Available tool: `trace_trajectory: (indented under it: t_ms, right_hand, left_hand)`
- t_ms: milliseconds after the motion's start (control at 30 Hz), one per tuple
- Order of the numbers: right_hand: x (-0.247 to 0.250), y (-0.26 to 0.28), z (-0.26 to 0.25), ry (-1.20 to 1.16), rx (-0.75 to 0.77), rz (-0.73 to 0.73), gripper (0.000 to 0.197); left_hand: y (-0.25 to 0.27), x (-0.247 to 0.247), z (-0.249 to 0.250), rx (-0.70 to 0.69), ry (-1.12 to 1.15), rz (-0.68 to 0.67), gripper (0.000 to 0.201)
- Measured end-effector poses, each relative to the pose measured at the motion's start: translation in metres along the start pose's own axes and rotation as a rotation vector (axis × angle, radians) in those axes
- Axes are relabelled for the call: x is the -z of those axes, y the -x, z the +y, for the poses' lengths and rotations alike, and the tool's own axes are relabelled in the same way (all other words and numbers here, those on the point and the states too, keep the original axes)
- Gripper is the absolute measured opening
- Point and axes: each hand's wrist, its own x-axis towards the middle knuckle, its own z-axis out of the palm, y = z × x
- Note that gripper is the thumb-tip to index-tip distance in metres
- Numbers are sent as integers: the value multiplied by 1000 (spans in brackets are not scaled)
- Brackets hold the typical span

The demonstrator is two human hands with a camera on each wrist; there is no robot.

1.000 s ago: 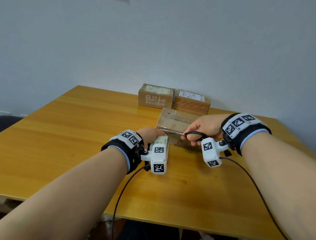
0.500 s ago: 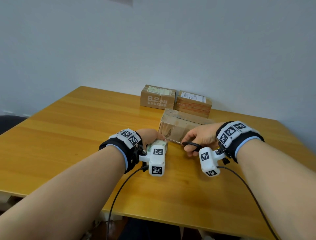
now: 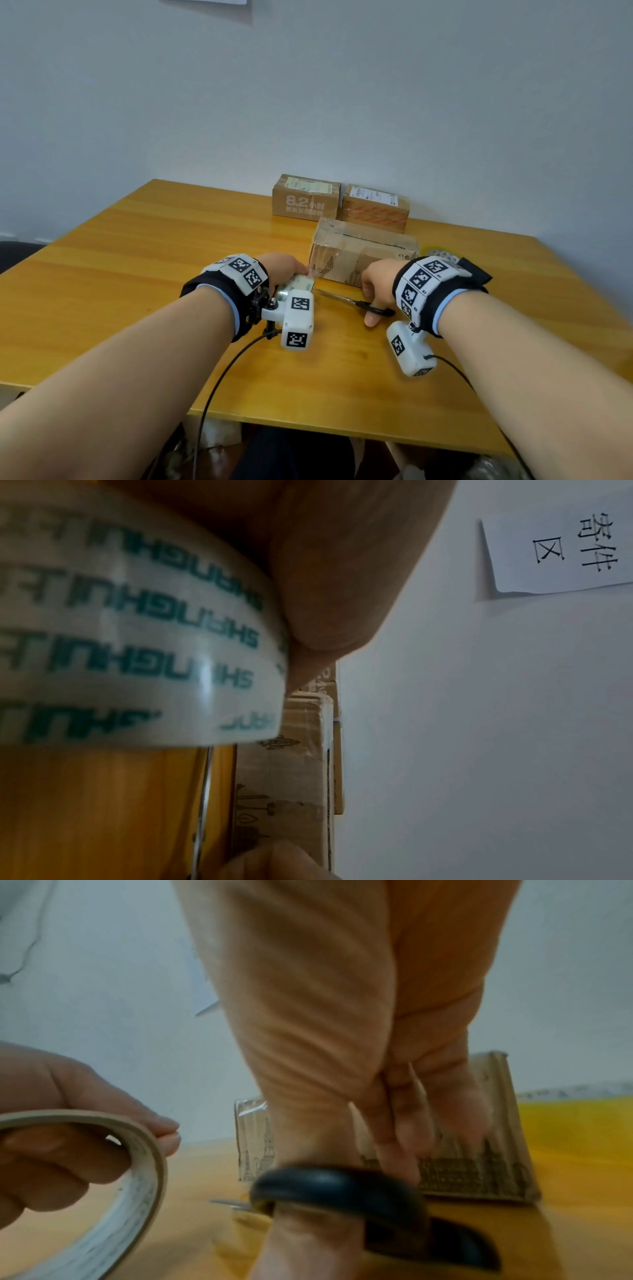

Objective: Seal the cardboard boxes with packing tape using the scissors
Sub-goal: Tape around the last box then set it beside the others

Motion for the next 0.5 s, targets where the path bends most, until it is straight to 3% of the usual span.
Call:
trace_trajectory:
  t_ms: [67, 167, 233, 300, 433, 500]
  right_hand:
    - [4, 0, -2, 69, -32, -12, 64]
    - [3, 2, -2, 38, 2, 42, 32]
    - [3, 4, -3, -60, 30, 63, 21]
    - [10, 8, -8, -264, 46, 92, 10]
    - [29, 2, -15, -448, 168, 524, 10]
    - [32, -6, -22, -470, 174, 588, 19]
  left_hand:
    - [-2, 1, -1, -29, 16, 13, 46]
    - [-4, 4, -2, -38, 16, 30, 30]
    - [-5, 8, -1, -35, 14, 56, 12]
    - [-5, 14, 1, -25, 15, 77, 18]
    - [-7, 24, -1, -55, 86, 127, 37]
    - [-13, 27, -4, -95, 173, 209, 28]
